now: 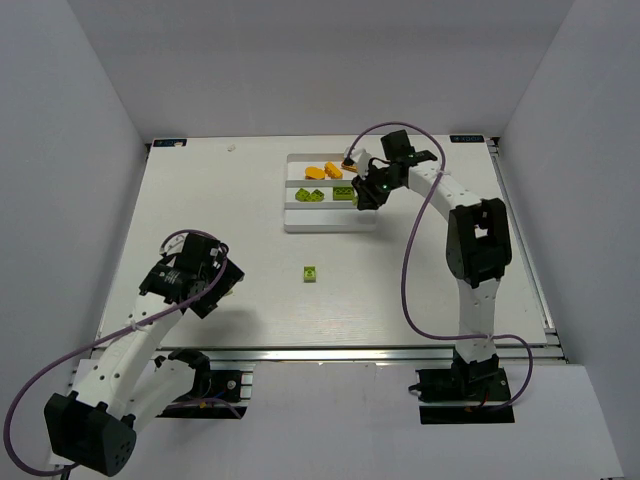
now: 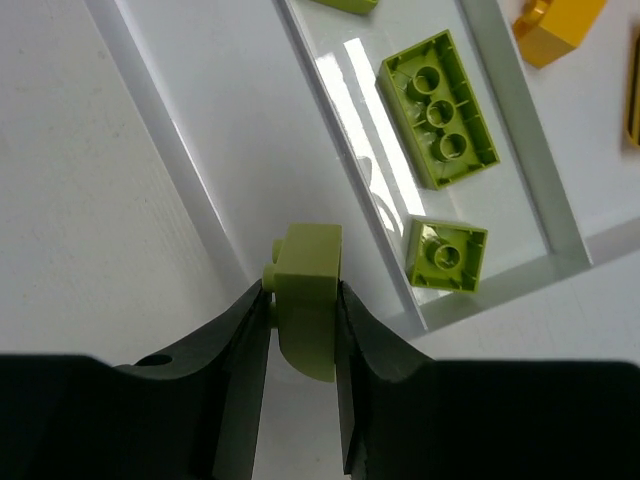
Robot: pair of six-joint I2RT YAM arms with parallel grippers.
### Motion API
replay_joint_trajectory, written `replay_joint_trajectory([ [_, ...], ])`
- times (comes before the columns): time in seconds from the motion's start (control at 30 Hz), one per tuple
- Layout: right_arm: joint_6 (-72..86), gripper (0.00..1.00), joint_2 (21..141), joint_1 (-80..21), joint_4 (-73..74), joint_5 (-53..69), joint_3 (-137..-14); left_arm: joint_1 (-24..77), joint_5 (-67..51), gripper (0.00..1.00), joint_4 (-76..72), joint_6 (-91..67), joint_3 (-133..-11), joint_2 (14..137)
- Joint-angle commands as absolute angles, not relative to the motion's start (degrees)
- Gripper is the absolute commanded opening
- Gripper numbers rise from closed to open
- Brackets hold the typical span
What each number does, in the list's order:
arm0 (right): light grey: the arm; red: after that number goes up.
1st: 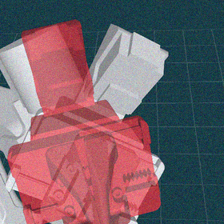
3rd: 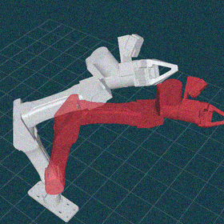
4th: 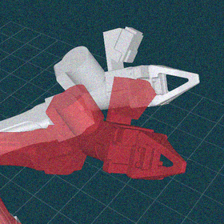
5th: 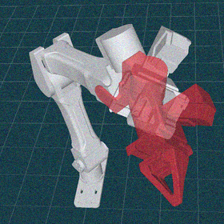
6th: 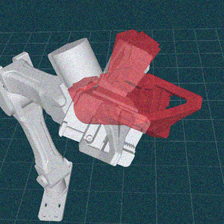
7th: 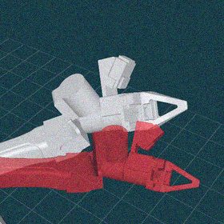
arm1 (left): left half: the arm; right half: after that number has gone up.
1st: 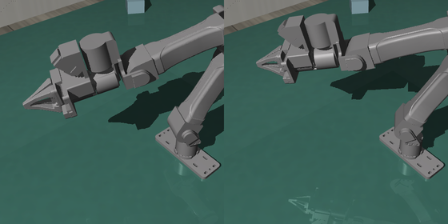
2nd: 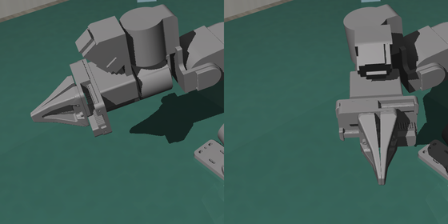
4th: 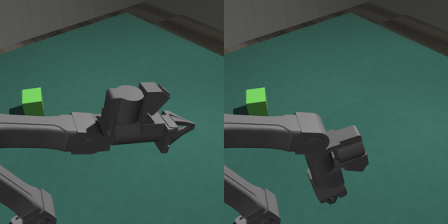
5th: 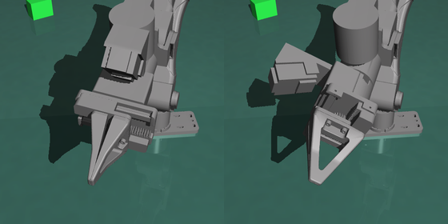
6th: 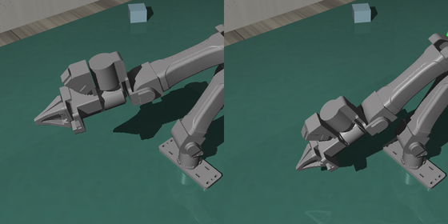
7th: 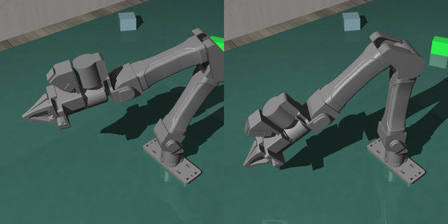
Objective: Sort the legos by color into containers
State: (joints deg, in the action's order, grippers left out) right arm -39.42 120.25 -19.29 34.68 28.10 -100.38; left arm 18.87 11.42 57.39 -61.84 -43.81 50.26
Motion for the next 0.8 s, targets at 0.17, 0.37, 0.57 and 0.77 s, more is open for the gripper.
replay_joint_trajectory([
  [0.17, -39.99, 0.2, 123.05, -21.27, 33.49, 26.11, -103.36, 18.81, 11.95, 0.95, 56.08, -62.75, -43.86, 52.64],
  [0.37, -38.85, 0.39, 124.8, -21.88, 33.22, 25.14, -104.24, 18.81, 11.78, 0.95, 55.37, -62.84, -43.24, 53.35],
  [0.57, -38.41, 0.43, 124.8, -21.97, 32.78, 24.52, -104.33, 18.81, 10.99, 0.95, 54.41, -63.54, -41.84, 52.47],
  [0.77, -37.36, 0.49, 123.15, -21.88, 33.31, 25.48, -104.94, 18.81, 11.51, 0.95, 55.11, -63.9, -41.22, 51.77],
])
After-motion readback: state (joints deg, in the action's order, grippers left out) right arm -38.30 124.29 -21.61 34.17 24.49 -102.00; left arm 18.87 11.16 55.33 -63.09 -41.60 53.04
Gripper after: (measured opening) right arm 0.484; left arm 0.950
